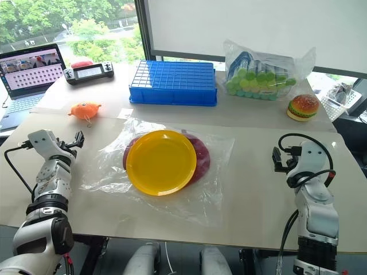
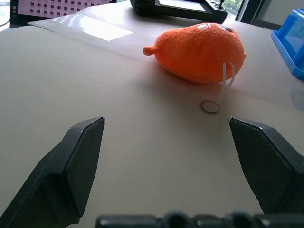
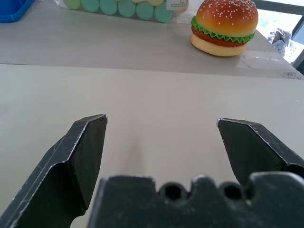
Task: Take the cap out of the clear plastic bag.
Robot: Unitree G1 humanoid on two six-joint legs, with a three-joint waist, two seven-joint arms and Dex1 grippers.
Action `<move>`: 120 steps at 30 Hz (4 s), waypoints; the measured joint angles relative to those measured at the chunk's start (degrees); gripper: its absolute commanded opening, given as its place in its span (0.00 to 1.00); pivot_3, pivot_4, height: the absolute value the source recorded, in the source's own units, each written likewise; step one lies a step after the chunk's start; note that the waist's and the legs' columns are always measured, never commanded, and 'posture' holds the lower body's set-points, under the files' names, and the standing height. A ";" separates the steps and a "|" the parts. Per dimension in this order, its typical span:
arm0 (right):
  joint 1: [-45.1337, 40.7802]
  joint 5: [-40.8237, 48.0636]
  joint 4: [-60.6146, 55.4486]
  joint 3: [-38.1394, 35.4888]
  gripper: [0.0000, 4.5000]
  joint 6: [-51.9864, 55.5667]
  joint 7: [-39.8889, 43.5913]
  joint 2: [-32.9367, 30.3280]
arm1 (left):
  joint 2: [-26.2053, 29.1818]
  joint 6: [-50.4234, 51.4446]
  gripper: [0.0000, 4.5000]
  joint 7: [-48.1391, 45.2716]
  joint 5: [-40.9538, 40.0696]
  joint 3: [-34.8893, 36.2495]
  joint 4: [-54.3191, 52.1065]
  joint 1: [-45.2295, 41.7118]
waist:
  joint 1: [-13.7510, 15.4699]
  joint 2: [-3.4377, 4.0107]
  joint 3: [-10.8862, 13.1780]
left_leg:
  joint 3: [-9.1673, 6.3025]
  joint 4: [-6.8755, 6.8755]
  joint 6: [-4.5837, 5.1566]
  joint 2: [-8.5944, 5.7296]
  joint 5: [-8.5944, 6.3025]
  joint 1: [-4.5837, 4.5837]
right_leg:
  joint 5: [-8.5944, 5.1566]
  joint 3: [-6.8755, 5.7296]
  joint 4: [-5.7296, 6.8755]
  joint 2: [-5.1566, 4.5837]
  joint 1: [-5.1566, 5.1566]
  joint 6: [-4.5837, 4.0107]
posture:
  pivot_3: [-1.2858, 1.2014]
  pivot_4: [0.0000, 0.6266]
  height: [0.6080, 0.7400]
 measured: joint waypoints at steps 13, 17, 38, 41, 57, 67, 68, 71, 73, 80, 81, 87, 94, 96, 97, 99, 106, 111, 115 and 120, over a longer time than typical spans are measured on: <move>1.38 12.33 -13.26 1.15 0.99 6.76 14.81 -8.60 | -0.01 11.15 1.00 -26.68 -6.90 -9.75 -27.56 4.60 | -0.52 0.17 0.13 | 0.03 -0.04 -0.01 0.01 0.00 -0.14 | 0.01 0.08 -0.05 0.01 -0.06 -0.02 | 0.52 0.24 0.92; 2.03 30.86 -26.67 1.89 0.99 17.17 29.74 -19.84 | 8.92 24.02 1.00 -41.76 -12.38 -14.98 -43.59 10.13 | -1.25 0.30 0.23 | 0.00 -0.16 -0.04 0.05 -0.03 0.06 | -0.02 0.11 -0.07 0.05 0.06 -0.05 | 0.52 0.24 0.92; -10.55 -14.32 -14.02 46.75 0.99 -22.93 31.96 -16.57 | 26.96 40.86 1.00 -59.31 -16.56 -15.83 -59.44 24.99 | -0.35 0.09 0.43 | 0.08 0.17 -0.04 0.11 -0.02 -0.94 | -0.07 0.16 0.24 0.08 -1.10 -0.12 | 0.52 0.24 0.92; -13.64 -20.74 -7.75 49.59 0.99 -27.49 30.54 -13.56 | 26.93 41.01 1.00 -58.84 -16.66 -15.75 -60.18 25.00 | -0.42 0.07 0.45 | 0.07 0.22 -0.05 0.12 -0.01 -0.82 | -0.07 0.16 0.29 0.10 -1.01 -0.12 | 0.52 0.24 0.92; -8.87 -15.12 -9.47 45.05 0.99 -27.66 38.26 -12.57 | 25.55 41.93 1.00 -57.12 -17.94 -15.93 -61.13 22.78 | 0.16 0.06 0.45 | 0.01 0.30 -0.05 0.12 0.00 -0.80 | -0.05 0.13 0.41 0.10 -0.94 -0.14 | 0.52 0.24 0.92; -6.73 -12.18 -17.32 45.80 0.99 -19.78 43.17 -14.15 | 23.64 43.64 1.00 -57.48 -18.41 -16.13 -59.56 18.20 | -0.36 0.05 0.45 | -0.01 0.35 -0.05 0.12 0.00 -0.76 | -0.06 0.12 0.48 0.15 -0.93 -0.14 | 0.52 0.24 0.92; -7.13 -15.10 -15.48 46.68 0.99 -20.72 41.81 -14.04 | 23.42 43.86 1.00 -57.58 -18.44 -16.24 -59.44 18.20 | -0.32 0.05 0.45 | 0.00 0.36 -0.05 0.12 0.00 -0.77 | -0.06 0.13 0.48 0.14 -0.95 -0.14 | 0.52 0.24 0.92; -9.23 -23.00 -10.71 47.63 0.99 -22.87 37.05 -12.77 | 23.30 43.92 1.00 -57.68 -18.43 -16.25 -59.39 17.88 | -0.31 0.04 0.45 | 0.02 0.40 -0.05 0.12 0.00 -0.77 | -0.06 0.14 0.48 0.14 -0.95 -0.14 | 0.52 0.24 0.92; -10.51 -25.94 -9.19 47.62 0.99 -24.31 35.13 -12.24 | 23.20 43.93 1.00 -57.71 -18.39 -16.25 -59.38 17.79 | -0.29 0.04 0.45 | 0.01 0.38 -0.05 0.12 0.00 -0.77 | -0.06 0.13 0.48 0.14 -0.95 -0.14 | 0.52 0.24 0.92; -10.11 -27.26 -8.55 47.36 0.72 -27.80 33.89 -10.41 | 22.80 43.95 1.00 -57.71 -18.26 -16.25 -59.19 16.92 | -0.29 0.04 0.45 | 0.00 0.41 -0.05 0.12 0.00 -0.77 | -0.05 0.13 0.52 0.14 -0.93 -0.15 | 0.52 0.24 0.92; -9.98 -27.03 -8.74 47.36 0.63 -28.13 34.02 -10.32 | 22.80 43.95 1.00 -57.72 -18.26 -16.25 -59.15 16.90 | -0.29 0.04 0.45 | 0.00 0.41 -0.05 0.12 0.00 -0.77 | -0.05 0.13 0.53 0.14 -0.93 -0.15 | 0.52 0.24 0.92; -9.86 -26.96 -9.03 47.34 0.21 -29.71 34.41 -9.88 | 22.59 43.92 1.00 -57.75 -18.18 -16.30 -58.64 16.77 | -0.33 0.04 0.45 | -0.01 0.41 -0.05 0.12 0.00 -0.77 | -0.05 0.13 0.54 0.14 -0.93 -0.15 | 0.52 0.24 0.92; -9.78 -26.95 -9.41 46.42 0.01 -29.81 34.38 -9.81 | 22.26 43.54 1.00 -57.91 -17.35 -17.67 -58.30 16.77 | -0.29 0.04 0.45 | -0.01 0.43 -0.05 0.12 0.00 -0.77 | -0.05 0.13 0.56 0.14 -0.93 -0.15 | 0.52 0.24 0.92; -9.78 -26.96 -9.41 45.70 0.01 -29.79 34.32 -9.75 | 22.01 43.51 1.00 -57.92 -16.93 -18.15 -58.00 16.77 | -0.30 0.04 0.45 | -0.01 0.42 -0.05 0.12 0.00 -0.77 | -0.05 0.12 0.56 0.14 -0.93 -0.15 | 0.52 0.24 0.92; -9.79 -26.96 -9.41 45.21 0.01 -29.79 34.26 -9.58 | 21.94 43.51 1.00 -57.94 -16.84 -18.19 -57.92 16.76 | -0.32 0.04 0.45 | -0.01 0.43 -0.05 0.12 0.00 -0.77 | -0.05 0.13 0.56 0.14 -0.93 -0.15 | 0.52 0.24 0.92; -9.80 -26.96 -9.42 44.77 0.01 -29.79 34.16 -9.33 | 21.94 43.49 1.00 -57.96 -16.70 -18.19 -57.85 16.75 | -0.33 0.04 0.45 | -0.01 0.42 -0.05 0.12 0.00 -0.77 | -0.05 0.13 0.57 0.14 -0.93 -0.15 | 0.52 0.24 0.92; -11.36 -28.75 -11.21 45.62 0.01 -36.16 35.90 -12.20 | 21.65 43.59 1.00 -58.58 -16.19 -18.29 -56.92 16.19 | -0.29 0.05 0.45 | 0.00 0.46 -0.05 0.11 0.00 -0.77 | -0.05 0.12 0.58 0.13 -0.93 -0.15 | 0.52 0.24 0.92; -18.40 -37.11 -6.54 49.48 0.01 -50.52 37.21 -17.78 | 21.63 43.78 1.00 -59.43 -16.18 -18.30 -54.89 15.65 | -0.40 0.05 0.45 | -0.01 0.45 -0.05 0.12 0.00 -0.72 | -0.05 0.12 0.59 0.15 -0.92 -0.15 | 0.52 0.24 0.92; -22.81 -40.85 -1.03 52.25 0.01 -58.83 37.26 -17.77 | 21.13 43.74 1.00 -59.69 -16.04 -18.52 -54.72 15.26 | -0.37 0.04 0.45 | 0.00 0.45 -0.05 0.11 0.00 -0.73 | -0.04 0.12 0.59 0.13 -0.92 -0.16 | 0.52 0.24 0.92; -26.68 -42.23 4.78 52.95 0.33 -61.68 36.66 -14.71 | 20.62 43.73 1.00 -59.60 -16.03 -18.52 -55.01 15.46 | -0.38 0.04 0.45 | -0.02 0.47 -0.05 0.12 0.01 -0.73 | -0.04 0.12 0.69 0.14 -0.92 -0.18 | 0.52 0.24 0.92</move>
